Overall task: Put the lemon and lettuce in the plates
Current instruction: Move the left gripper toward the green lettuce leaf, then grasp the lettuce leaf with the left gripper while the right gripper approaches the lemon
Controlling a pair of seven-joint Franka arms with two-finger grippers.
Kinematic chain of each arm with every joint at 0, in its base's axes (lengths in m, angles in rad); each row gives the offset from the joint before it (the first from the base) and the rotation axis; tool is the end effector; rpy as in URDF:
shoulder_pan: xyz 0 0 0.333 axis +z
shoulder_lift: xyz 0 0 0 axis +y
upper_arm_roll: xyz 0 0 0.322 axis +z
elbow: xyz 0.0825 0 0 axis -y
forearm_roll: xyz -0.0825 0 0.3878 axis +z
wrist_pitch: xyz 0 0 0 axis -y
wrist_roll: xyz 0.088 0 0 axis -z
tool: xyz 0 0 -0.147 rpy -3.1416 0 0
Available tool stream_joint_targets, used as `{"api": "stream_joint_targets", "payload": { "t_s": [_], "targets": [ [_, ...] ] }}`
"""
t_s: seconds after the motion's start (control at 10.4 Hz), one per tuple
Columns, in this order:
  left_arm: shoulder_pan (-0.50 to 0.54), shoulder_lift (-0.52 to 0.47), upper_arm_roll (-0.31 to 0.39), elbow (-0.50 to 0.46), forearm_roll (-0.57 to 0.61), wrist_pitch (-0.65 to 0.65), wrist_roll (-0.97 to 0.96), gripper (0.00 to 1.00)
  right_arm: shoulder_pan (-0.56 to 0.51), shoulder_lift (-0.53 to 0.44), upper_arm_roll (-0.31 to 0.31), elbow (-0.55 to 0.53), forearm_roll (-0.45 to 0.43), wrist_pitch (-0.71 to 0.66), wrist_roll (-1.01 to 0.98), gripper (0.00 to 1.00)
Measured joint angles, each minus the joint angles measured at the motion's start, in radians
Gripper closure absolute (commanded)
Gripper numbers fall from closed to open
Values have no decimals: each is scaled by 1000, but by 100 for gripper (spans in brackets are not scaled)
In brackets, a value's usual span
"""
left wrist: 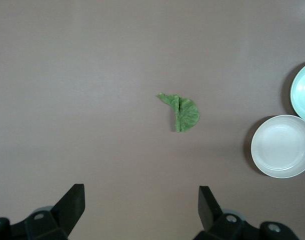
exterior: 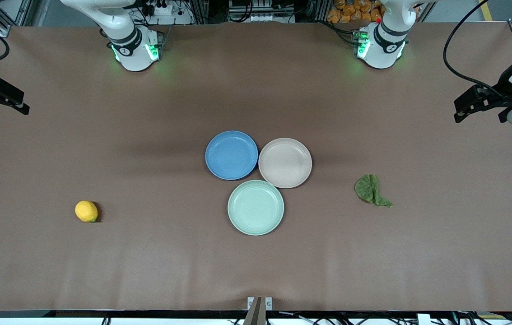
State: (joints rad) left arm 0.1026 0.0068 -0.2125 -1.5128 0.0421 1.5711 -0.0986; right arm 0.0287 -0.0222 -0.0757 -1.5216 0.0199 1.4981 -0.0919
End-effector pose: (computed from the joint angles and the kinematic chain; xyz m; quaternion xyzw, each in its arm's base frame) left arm 0.5605 -0.0552 0.6146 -0.9994 0.0051 -0.0278 0.0175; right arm 0.5436 -0.0230 0.6196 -0.9997 -0.0232 -0.0001 0.0108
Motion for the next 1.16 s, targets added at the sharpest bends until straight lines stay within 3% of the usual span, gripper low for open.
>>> {"api": "stream_joint_targets", "payload": {
  "t_s": [0.68, 1.16],
  "targets": [
    [0, 42, 18, -47, 0, 19, 16, 0, 0, 2, -1, -1, -1, -8, 2, 0],
    [4, 152, 19, -318, -2, 424, 18, 0, -19, 48, -3, -50, -2, 13, 5, 0]
  ]
}}
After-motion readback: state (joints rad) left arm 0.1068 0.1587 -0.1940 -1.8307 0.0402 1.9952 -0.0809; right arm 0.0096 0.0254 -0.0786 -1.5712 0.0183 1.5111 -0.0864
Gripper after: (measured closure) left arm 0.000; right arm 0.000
